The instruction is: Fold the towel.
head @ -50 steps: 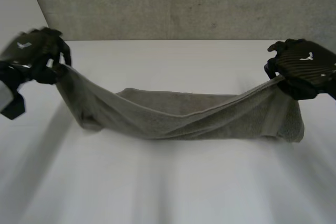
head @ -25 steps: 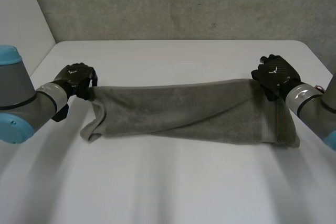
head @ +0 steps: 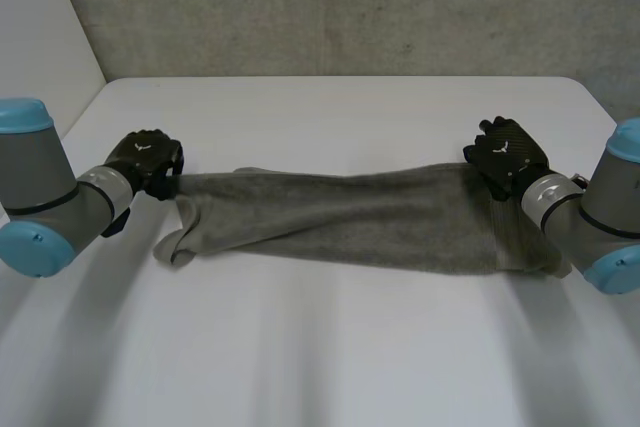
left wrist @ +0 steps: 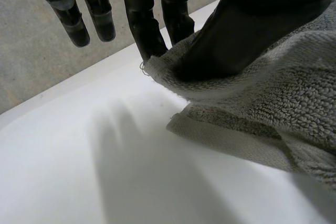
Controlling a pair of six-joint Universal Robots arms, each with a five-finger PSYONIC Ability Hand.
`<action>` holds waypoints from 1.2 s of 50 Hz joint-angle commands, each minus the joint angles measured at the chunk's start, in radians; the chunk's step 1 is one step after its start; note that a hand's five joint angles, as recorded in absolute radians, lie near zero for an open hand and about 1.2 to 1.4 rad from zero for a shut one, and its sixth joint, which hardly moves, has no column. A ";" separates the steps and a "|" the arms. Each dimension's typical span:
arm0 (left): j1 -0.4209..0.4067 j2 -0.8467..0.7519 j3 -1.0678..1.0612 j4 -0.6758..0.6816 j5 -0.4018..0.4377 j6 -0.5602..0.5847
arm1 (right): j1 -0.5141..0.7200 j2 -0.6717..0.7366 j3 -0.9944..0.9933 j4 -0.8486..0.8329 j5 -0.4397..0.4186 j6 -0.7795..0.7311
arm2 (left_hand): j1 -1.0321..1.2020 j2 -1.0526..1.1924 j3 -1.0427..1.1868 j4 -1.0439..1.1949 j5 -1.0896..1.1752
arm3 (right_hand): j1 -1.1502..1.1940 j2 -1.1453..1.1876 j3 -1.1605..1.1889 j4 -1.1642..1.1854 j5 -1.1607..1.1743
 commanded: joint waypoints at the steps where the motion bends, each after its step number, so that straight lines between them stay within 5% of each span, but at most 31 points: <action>1: 0.001 -0.021 0.005 0.072 -0.005 -0.001 | 0.012 0.032 -0.015 -0.036 0.000 0.000 | 0.082 0.060 -0.045 -0.056 0.059 | 0.072 0.067 -0.033 -0.053 0.056; 9: 0.000 -0.024 -0.005 0.171 -0.015 0.000 | 0.026 0.076 -0.064 -0.045 0.010 -0.002 | 0.082 0.060 -0.045 -0.056 0.059 | 0.072 0.067 -0.033 -0.053 0.056; 11: 0.000 -0.024 -0.006 0.184 -0.015 0.000 | 0.026 0.079 -0.075 -0.045 0.014 -0.003 | 0.082 0.060 -0.045 -0.056 0.059 | -0.141 -0.147 -0.033 -0.053 -0.158; 12: 0.001 -0.021 -0.008 0.194 -0.015 -0.001 | 0.026 0.079 -0.081 -0.045 0.018 -0.002 | 0.082 0.060 -0.045 -0.056 0.059 | -0.499 -0.504 -0.033 -0.053 -0.515; 13: 0.001 -0.021 -0.008 0.194 -0.015 -0.001 | 0.026 0.079 -0.081 -0.045 0.018 -0.002 | 0.082 0.060 -0.045 -0.056 0.059 | -0.502 -0.508 -0.033 -0.053 -0.519; 15: 0.001 -0.016 -0.008 0.198 -0.015 -0.003 | 0.026 0.067 -0.092 -0.045 0.035 -0.002 | 0.082 0.060 -0.045 -0.056 0.059 | -1.131 -1.137 -0.033 -0.053 -1.147; 16: 0.001 -0.010 -0.011 0.198 -0.015 -0.003 | 0.026 0.067 -0.092 -0.045 0.035 -0.002 | 0.027 0.005 -0.045 -0.056 0.004 | -1.134 -1.139 -0.033 -0.053 -1.150; 17: 0.001 -0.005 -0.011 0.197 -0.015 -0.003 | 0.026 0.049 -0.101 -0.045 0.056 0.003 | -0.261 -0.283 -0.045 -0.056 -0.284 | -1.150 -1.155 -0.033 -0.053 -1.166; 18: 0.001 -0.005 -0.011 0.197 -0.015 -0.003 | 0.026 0.030 -0.106 -0.045 0.075 0.006 | -0.264 -0.286 -0.045 -0.056 -0.287 | -1.150 -1.155 -0.033 -0.053 -1.166; 20: 0.001 0.004 -0.012 0.191 -0.018 -0.003 | 0.027 0.013 -0.104 -0.047 0.089 0.006 | -1.096 -1.119 -0.045 -0.056 -1.119 | -1.150 -1.155 -0.033 -0.053 -1.166; 30: 0.000 0.116 -0.103 0.189 -0.010 -0.010 | 0.026 -0.106 -0.024 -0.045 0.096 0.052 | -1.136 -1.158 -0.045 -0.056 -1.159 | -1.150 -1.155 -0.033 -0.053 -1.166; 45: -0.025 0.406 -0.359 0.122 -0.004 -0.043 | -0.059 -0.500 0.350 0.048 0.098 0.196 | -1.136 -1.158 -0.045 -0.056 -1.159 | -1.150 -1.155 -0.033 -0.053 -1.166; 53: -0.037 0.467 -0.407 0.120 -0.002 -0.057 | -0.079 -0.504 0.460 0.130 0.083 0.185 | -1.136 -1.158 -0.045 -0.056 -1.159 | -1.150 -1.155 -0.033 -0.053 -1.166; 60: -0.014 0.365 -0.322 0.109 -0.007 -0.058 | -0.094 -0.448 0.490 0.127 0.007 0.145 | -1.103 -1.126 -0.045 -0.056 -1.127 | -1.139 -1.145 -0.033 -0.053 -1.156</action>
